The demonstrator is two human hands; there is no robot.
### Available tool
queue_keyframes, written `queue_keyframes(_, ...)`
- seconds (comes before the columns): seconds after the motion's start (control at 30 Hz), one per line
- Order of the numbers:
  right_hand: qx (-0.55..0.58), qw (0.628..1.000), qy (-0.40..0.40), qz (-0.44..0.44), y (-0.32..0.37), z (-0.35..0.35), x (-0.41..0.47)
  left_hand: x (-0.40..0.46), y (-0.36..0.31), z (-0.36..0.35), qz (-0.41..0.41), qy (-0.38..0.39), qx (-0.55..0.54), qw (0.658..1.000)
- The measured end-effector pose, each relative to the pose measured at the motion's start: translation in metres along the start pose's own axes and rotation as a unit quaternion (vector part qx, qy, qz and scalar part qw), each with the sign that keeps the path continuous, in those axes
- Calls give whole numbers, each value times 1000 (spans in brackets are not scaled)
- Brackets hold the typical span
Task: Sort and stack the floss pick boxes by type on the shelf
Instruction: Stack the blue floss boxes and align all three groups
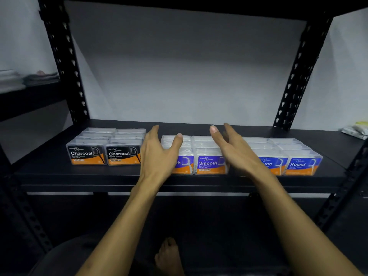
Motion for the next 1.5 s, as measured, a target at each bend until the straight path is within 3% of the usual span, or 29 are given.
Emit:
queue_keyframes(0.1, -86, 994, 43, 52, 15, 9, 4, 5, -21, 12, -97, 9, 62, 993)
queue_keyframes(0.17, -154, 979, 115, 64, 20, 11, 9, 15, -30, 13, -157, 62, 119, 978)
queue_keyframes(0.33, -245, 940, 230, 64, 22, 3, 24, 34, -21, -2, -200, 259, 248, 912)
queue_keyframes(0.43, -269, 927, 254, 64, 24, -3, 30, 31, -14, -12, -228, 299, 301, 876)
queue_keyframes(1.27, -238, 924, 294, 62, 20, -13, 38, 37, -8, -25, -259, 297, 310, 865)
queue_keyframes(1.5, -235, 940, 236, 67, 31, -6, 34, 30, -20, 0, -296, 232, 329, 866)
Point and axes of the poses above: each hand's wrist, its own x-axis towards the middle knuckle, its own z-axis out of the back of the hand, y = z × x, the point moved 6 cm from there along x, towards the middle knuckle, and after that the axes turned 8 degrees about x, right-handed, at the moved point
